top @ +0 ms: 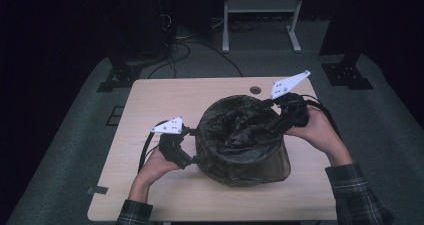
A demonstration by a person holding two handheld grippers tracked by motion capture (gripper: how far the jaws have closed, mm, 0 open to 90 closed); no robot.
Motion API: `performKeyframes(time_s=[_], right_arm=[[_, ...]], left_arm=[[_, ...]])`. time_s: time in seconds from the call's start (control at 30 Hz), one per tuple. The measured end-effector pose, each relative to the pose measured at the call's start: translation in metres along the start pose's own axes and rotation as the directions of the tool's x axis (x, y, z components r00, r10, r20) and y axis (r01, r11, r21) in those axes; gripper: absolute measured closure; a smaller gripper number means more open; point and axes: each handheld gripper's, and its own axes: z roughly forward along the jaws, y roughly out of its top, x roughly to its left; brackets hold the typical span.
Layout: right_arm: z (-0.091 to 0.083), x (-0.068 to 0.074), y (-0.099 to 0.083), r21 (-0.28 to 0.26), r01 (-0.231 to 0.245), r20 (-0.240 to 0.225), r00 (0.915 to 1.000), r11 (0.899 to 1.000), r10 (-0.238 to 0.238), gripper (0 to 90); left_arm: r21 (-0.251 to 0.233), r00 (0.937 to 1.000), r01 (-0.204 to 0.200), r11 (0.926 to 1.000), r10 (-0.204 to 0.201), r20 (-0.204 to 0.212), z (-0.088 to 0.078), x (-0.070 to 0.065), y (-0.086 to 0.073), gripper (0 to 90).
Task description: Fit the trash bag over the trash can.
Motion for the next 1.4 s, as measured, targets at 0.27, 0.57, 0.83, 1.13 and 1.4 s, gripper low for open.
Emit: performKeyframes(time_s=[0.27, 0.57, 0.83, 1.13, 1.4], right_arm=[[0.033, 0.006, 0.001, 0.212, 0.045, -0.05, 0.9981, 0.976, -0.035, 9.9], [0.044, 0.008, 0.008, 0.42, 0.05, -0.052, 0.9982, 0.906, -0.031, 9.9], [0.052, 0.009, 0.013, 0.534, 0.044, -0.045, 0.9987, 0.844, -0.023, 9.9], [0.051, 0.011, 0.025, 0.508, 0.06, -0.06, 0.9976, 0.859, -0.034, 10.1], [0.057, 0.016, 0.054, 0.454, 0.078, -0.047, 0.9969, 0.888, -0.063, 10.0]], left_arm=[[0.016, 0.9998, -0.005, 0.9999, 0.005, 0.017, 0.005, -0.003, 0.002, 0.0], [0.033, 0.9999, -0.003, 0.9994, 0.002, 0.012, 0.007, -0.003, 0.001, 0.0], [0.045, 0.9999, -0.005, 0.999, 0.005, 0.01, 0.008, -0.003, 0.0, 0.0], [0.055, 0.9999, -0.009, 0.9984, 0.008, 0.007, 0.008, -0.003, 0.001, 0.0], [0.049, 0.9999, -0.011, 0.9987, 0.011, 0.006, 0.007, -0.004, 0.002, 0.0]])
